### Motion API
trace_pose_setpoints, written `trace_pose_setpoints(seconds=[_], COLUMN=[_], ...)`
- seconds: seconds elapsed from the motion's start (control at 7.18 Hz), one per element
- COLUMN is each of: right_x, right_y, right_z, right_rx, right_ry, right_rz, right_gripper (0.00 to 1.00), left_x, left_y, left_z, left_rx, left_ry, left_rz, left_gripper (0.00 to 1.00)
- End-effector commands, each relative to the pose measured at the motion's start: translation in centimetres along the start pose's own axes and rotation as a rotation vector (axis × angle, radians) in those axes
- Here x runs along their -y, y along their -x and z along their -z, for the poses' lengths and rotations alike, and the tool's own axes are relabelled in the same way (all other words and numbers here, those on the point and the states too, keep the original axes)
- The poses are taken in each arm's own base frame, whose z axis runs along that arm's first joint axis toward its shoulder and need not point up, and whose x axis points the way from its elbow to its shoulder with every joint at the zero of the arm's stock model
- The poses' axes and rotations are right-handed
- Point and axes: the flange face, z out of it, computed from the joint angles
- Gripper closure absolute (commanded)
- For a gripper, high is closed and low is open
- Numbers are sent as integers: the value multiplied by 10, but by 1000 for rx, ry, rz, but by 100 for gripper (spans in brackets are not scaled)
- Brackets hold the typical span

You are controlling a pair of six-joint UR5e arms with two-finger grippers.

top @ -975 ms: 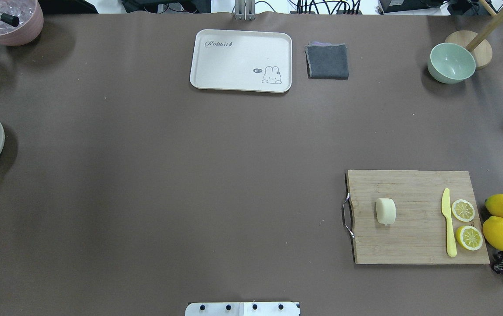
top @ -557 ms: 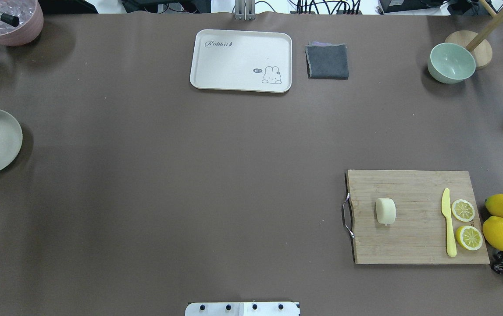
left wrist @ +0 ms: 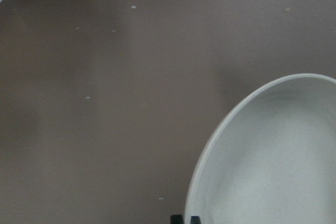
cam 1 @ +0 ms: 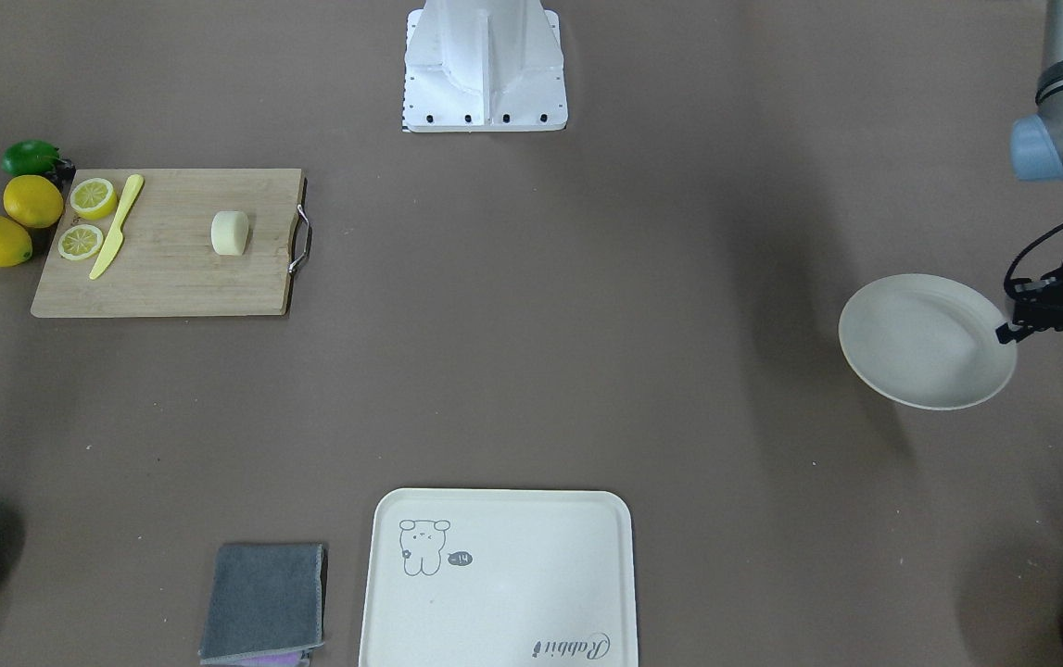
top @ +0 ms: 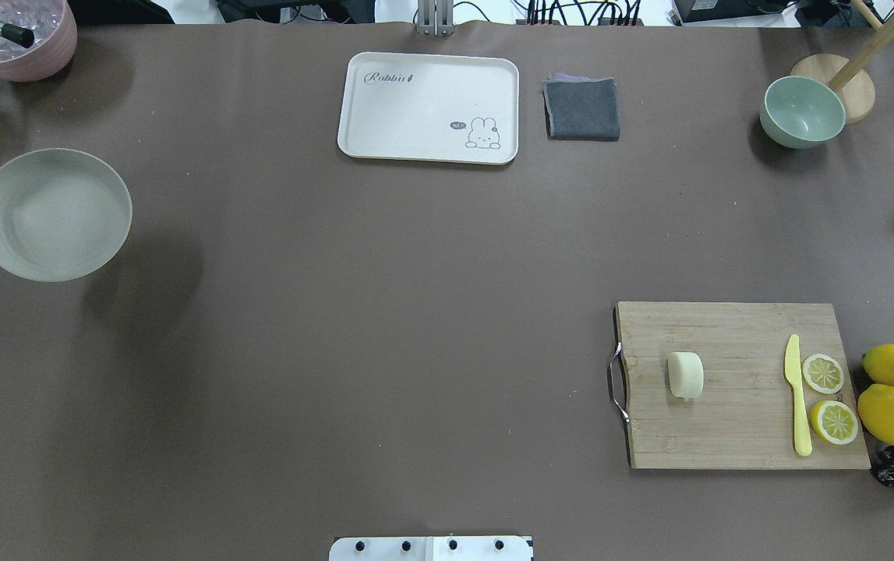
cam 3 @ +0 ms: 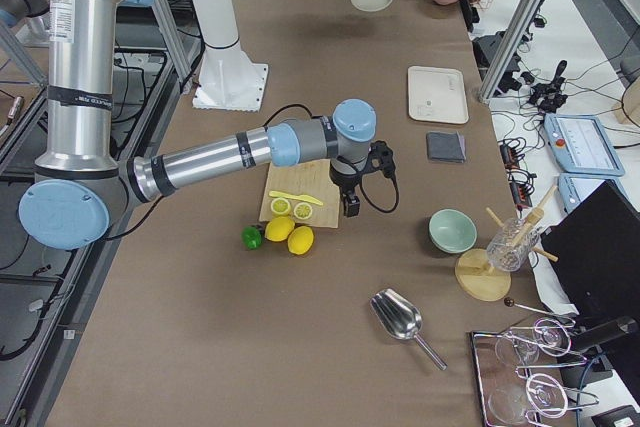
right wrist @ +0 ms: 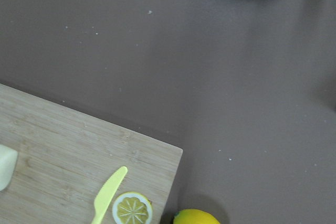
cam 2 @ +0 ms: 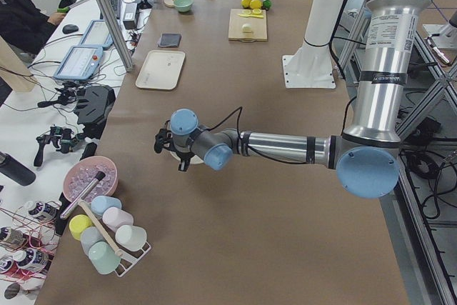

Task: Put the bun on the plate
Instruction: 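Grasp the white plate rim with the left gripper and lift it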

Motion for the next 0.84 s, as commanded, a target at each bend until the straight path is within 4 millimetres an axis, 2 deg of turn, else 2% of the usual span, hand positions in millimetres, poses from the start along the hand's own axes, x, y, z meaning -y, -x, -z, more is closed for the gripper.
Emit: trace_pose_setpoints(seconds=[0.0,0.14,0.28,0.56,0.7], right_x=[17,24,22,13,5], right_y=[73,102,140,197,216], right_z=[-16,-25,-38,-84,-106], right_rx=[10,-2,-21,-39,-70], right_ry=[25,33,35,-16,-2], right_rz=[-55,-51,-98,-168,-195], right_gripper=[0,0,2,4,5], left_x=[7,4,-10,-16,-36], left_y=[-151,-218,-269,-377,-422], left_z=[-21,-43,-70,-93,-114], left_rx=[-109,-119,-116,-65,-36], left_ry=[23,10,12,8,-5], left_rz=[87,137,177,372,340], left_gripper=[100,100,100,100,100])
